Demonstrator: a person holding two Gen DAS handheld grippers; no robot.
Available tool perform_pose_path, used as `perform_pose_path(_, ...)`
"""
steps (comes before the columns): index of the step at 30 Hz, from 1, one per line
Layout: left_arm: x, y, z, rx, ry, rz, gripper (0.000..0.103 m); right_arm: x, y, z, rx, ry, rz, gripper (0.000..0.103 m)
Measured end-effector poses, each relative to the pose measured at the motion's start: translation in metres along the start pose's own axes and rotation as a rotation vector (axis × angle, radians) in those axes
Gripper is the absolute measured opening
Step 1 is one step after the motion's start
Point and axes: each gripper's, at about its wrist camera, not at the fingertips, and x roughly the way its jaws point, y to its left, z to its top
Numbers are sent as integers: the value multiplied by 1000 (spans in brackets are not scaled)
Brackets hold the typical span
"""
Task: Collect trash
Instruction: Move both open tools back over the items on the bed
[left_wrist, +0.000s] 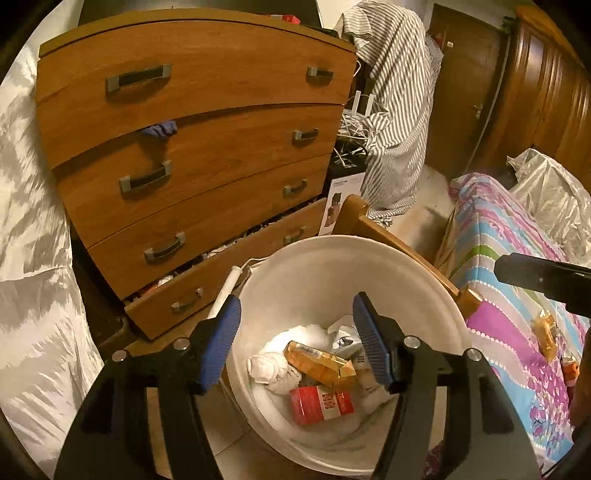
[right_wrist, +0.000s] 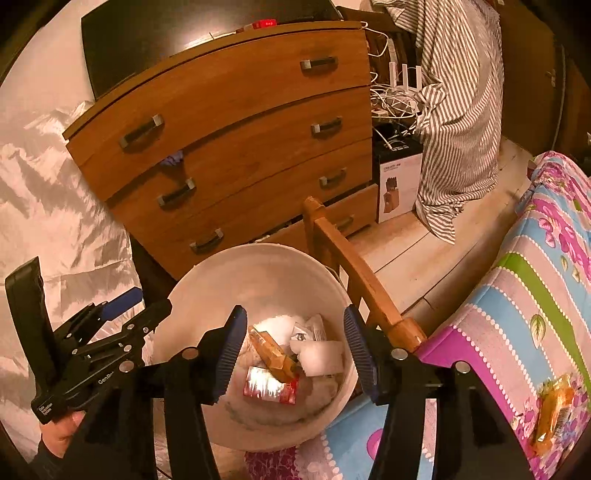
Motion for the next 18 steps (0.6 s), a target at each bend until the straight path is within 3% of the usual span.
perform_pose_path(7,-17,-25,-4,40,-20,-31,60,-31,-16,-23,33,-49,2,56)
perform_pose_path(10,-24,-47,-10,72,-26,-63,60,-60,-34,-49,54,-101,-13,56)
perform_pose_path(13,-28,-80,-22,129,-19,-110,60,-96,-58,-88,78,-157,-48,57)
perform_pose_path(18,-27,-159,-57,261,30,-224,60,-161,-117,-184,155,-220,-132,57)
